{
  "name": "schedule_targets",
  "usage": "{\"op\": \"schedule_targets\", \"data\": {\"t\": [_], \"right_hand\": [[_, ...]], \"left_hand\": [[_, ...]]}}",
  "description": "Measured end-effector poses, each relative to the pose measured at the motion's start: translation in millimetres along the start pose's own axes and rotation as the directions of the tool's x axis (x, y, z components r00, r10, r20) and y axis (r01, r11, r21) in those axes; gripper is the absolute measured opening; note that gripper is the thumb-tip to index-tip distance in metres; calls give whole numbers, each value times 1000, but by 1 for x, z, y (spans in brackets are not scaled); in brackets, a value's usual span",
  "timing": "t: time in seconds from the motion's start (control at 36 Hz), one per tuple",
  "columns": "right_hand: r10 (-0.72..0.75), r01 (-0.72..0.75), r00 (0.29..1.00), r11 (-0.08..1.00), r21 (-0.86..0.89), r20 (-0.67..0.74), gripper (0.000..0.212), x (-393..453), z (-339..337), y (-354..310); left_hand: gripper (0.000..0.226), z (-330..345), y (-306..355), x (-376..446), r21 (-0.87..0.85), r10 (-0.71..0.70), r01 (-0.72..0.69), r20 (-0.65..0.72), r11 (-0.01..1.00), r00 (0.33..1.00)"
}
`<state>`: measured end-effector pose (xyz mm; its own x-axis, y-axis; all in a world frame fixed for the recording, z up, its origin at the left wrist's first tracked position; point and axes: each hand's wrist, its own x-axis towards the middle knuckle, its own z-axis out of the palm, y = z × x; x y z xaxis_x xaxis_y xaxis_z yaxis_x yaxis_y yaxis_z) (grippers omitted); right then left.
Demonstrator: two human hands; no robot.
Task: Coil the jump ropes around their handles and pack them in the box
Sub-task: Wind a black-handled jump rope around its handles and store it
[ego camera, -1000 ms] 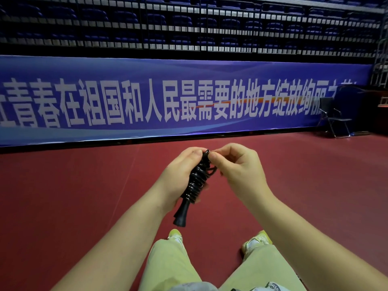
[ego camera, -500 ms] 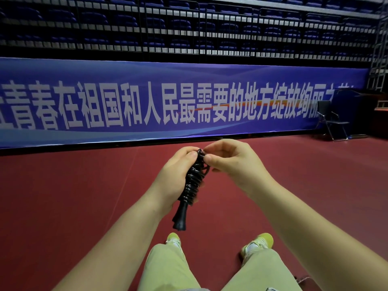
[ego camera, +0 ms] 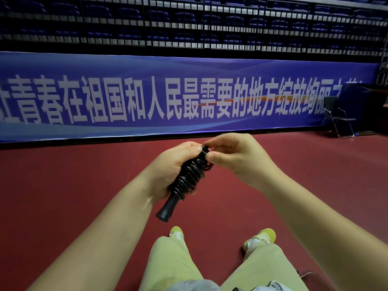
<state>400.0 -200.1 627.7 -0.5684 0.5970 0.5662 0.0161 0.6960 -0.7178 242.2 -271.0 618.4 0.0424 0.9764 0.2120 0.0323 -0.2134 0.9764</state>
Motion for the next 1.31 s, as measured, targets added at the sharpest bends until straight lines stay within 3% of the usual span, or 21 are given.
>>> {"op": "schedule_targets", "data": {"t": [0.19,0.39,0.47,0.61,0.67,0.78,0.89,1.08,1.19,1.31], "right_hand": [[-7,7,1000,1000,-24,2,17,0,-1,3],[-17,18,997,1000,12,-70,13,-4,5,8],[-49,57,991,997,57,-121,16,-6,7,6],[-66,63,982,998,-22,-178,16,-5,2,7],[-25,31,994,997,66,-104,11,-5,-1,7],[-4,-54,983,949,310,185,16,-8,-14,9],[53,-190,925,922,338,377,21,-11,-26,9],[282,-375,864,913,160,417,24,-11,-33,17],[307,-345,858,938,21,411,14,-9,-37,10],[253,-253,912,967,-43,323,10,-8,-38,12]], "left_hand": [[23,9,-1,0,-14,-9,8,-46,1000,999],[22,14,-2,2,121,29,-15,-114,993,993],[22,13,2,0,120,63,-51,-101,991,993],[27,11,6,-4,103,75,-72,-18,992,997],[36,11,6,-6,59,42,-45,41,997,998],[48,16,3,-10,-58,-11,22,185,998,983],[53,21,-7,-12,-94,-56,82,246,992,967],[42,26,-12,-11,-5,-105,110,239,994,965],[36,26,-15,-11,62,-116,105,215,993,970],[37,26,-17,-5,54,-125,116,210,992,970]]}}
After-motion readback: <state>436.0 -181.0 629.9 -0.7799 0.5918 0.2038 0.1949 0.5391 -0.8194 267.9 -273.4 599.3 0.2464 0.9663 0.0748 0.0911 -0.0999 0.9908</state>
